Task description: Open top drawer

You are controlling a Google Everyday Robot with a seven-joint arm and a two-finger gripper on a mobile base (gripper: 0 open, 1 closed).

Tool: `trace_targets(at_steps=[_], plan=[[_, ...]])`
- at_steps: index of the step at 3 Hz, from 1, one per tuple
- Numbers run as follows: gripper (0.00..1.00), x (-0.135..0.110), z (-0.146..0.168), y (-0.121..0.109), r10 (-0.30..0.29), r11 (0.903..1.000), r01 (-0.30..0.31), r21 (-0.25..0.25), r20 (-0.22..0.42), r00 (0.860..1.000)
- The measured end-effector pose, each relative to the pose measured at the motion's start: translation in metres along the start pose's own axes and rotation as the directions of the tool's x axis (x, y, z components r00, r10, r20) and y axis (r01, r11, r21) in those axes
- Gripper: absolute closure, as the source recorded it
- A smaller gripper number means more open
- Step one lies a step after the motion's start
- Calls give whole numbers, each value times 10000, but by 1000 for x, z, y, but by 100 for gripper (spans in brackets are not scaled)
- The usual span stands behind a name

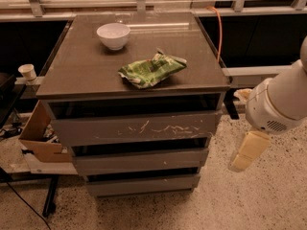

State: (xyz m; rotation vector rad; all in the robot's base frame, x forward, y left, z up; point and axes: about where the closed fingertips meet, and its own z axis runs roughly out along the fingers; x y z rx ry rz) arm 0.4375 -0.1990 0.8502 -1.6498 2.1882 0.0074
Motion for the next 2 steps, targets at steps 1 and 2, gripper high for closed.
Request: trace_targets(at_steps=[1,2], plan=[[0,0,26,1,19,9995,-10,-302,290,9996],[0,-12,56,-6,-120,9987,158,-486,762,9970]])
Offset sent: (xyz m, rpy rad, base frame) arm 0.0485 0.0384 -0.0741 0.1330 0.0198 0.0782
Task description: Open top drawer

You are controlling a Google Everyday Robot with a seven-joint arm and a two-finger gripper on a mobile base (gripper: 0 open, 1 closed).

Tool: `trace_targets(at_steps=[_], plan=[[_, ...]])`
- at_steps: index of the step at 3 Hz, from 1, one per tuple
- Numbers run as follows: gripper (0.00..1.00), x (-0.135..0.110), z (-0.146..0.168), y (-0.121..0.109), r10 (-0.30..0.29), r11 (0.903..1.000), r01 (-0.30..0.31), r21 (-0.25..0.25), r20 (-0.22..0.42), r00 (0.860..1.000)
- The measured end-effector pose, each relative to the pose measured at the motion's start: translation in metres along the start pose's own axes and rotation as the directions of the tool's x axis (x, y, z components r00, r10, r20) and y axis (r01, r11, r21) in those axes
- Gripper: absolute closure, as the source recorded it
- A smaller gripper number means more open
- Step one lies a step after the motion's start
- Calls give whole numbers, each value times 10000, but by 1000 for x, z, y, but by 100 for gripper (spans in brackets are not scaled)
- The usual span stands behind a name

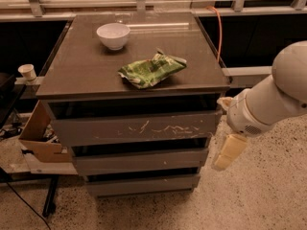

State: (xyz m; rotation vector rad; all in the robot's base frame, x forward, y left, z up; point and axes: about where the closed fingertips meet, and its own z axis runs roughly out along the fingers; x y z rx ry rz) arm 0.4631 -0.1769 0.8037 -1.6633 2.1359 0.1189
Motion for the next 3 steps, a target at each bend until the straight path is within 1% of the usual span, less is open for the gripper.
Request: trace_targets(at_steps=[1,2,3], plan=[[0,-10,26,-10,-255,9997,254,29,389,9989],[0,-19,48,-18,-440,9990,436,79,634,9970],[0,-33,95,-25,-760,9971,766,-37,881,9932]])
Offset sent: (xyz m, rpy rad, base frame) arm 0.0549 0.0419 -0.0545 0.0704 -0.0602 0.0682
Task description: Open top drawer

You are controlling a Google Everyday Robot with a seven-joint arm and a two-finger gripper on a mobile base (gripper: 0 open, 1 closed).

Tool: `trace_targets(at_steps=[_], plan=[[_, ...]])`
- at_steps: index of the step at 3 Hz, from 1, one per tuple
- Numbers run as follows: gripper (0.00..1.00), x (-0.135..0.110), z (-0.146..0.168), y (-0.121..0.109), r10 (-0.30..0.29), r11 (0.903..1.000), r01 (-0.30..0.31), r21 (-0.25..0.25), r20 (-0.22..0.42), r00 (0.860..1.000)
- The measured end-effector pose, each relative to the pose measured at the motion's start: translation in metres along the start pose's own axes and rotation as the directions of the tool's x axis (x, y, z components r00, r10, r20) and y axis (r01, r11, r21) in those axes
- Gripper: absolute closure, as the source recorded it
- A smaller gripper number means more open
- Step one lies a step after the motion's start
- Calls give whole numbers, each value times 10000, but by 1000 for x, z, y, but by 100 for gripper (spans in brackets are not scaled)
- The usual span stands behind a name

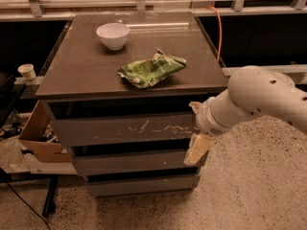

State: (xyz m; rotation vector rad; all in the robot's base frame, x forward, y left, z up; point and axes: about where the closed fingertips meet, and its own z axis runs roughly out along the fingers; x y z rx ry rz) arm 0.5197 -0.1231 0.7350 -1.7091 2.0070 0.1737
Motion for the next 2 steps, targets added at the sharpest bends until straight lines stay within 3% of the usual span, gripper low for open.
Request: trace_targets(at_steps=[2], plan=[[0,8,0,0,38,10000,-36,75,-290,9996]])
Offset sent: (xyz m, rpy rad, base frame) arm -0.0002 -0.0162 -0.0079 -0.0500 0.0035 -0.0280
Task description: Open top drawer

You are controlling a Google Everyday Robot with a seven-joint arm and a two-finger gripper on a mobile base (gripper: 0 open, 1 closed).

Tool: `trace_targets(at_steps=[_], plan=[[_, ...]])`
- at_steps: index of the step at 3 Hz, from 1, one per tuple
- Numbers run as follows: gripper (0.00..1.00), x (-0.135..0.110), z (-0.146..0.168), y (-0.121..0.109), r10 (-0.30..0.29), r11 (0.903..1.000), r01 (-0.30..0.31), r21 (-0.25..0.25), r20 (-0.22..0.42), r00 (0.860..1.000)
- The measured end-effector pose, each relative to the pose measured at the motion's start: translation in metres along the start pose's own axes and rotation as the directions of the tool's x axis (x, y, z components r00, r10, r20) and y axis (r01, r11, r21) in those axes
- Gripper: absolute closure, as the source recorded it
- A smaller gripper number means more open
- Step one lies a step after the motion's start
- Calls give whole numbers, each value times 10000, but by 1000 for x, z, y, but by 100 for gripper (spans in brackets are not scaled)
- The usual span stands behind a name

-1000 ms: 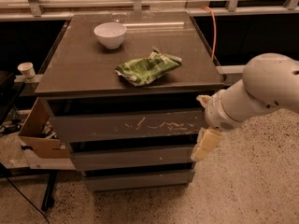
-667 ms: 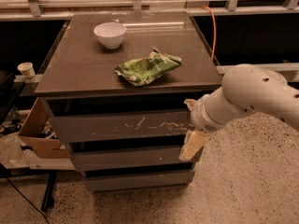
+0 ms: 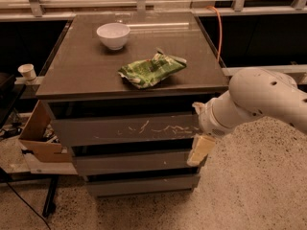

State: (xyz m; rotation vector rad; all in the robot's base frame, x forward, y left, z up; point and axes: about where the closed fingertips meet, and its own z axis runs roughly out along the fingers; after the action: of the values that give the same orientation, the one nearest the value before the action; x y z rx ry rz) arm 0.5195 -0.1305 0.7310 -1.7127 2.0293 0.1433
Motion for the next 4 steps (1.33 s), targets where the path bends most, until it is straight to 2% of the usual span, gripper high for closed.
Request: trace_targets(at_steps=[1,2,4], plan=[[0,20,26,-14,209,9997,-206,93,-223,9995],[0,27,43,-23,223,9997,-221,79,-238,9995],[0,20,67,-47,-226,9997,227,26,-286,9993]])
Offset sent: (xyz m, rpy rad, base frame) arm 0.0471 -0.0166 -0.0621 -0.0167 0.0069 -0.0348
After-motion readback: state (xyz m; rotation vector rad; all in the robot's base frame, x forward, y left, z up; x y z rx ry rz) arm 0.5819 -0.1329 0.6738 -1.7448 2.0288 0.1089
